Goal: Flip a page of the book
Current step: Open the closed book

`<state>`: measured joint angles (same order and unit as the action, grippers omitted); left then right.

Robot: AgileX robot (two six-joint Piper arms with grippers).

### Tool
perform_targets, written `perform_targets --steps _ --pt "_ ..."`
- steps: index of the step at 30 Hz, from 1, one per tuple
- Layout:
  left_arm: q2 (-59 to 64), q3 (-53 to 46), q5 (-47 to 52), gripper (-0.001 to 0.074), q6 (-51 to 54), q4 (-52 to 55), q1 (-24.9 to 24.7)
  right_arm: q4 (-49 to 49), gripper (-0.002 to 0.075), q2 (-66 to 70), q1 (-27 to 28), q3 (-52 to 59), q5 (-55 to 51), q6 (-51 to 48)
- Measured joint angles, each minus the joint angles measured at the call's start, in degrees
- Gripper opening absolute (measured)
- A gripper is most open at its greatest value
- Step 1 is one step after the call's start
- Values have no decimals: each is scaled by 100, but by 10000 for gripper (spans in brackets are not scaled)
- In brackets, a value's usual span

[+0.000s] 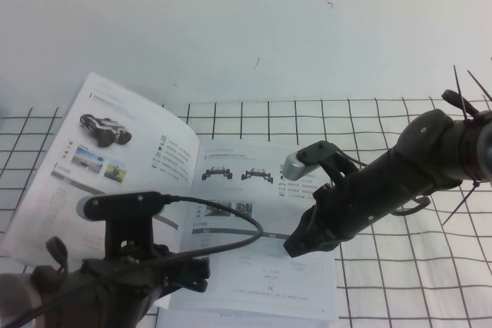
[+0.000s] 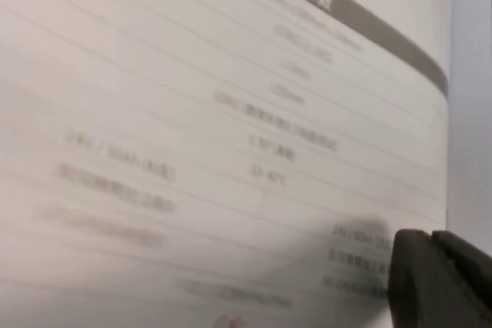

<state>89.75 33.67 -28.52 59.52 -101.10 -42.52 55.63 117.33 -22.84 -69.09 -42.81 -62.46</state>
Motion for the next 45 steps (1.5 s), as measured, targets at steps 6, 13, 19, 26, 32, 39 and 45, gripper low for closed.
perform_targets --steps 6,13,19,26,32,39,45 --pt "0 -221 228 -2 -338 21 28 -270 -1 0 0 0 22 11" --pt "156 -328 267 -2 -657 33 28 -1030 -1 0 0 -13 139 503" --pt "589 -305 371 -2 -787 179 28 -1263 -1 -32 0 -27 171 729" --pt "683 -277 428 -2 -817 203 28 -1324 -1 -65 0 -27 259 779" --pt "113 -334 689 -2 -686 292 52 -1431 -1 -594 0 -6 623 769" --pt "-1670 -336 1393 -2 -81 567 34 -1546 -1 -2157 0 -6 600 734" --pt "-3321 -300 2385 -2 656 637 34 -3449 -1 -3486 0 -6 25 1690"
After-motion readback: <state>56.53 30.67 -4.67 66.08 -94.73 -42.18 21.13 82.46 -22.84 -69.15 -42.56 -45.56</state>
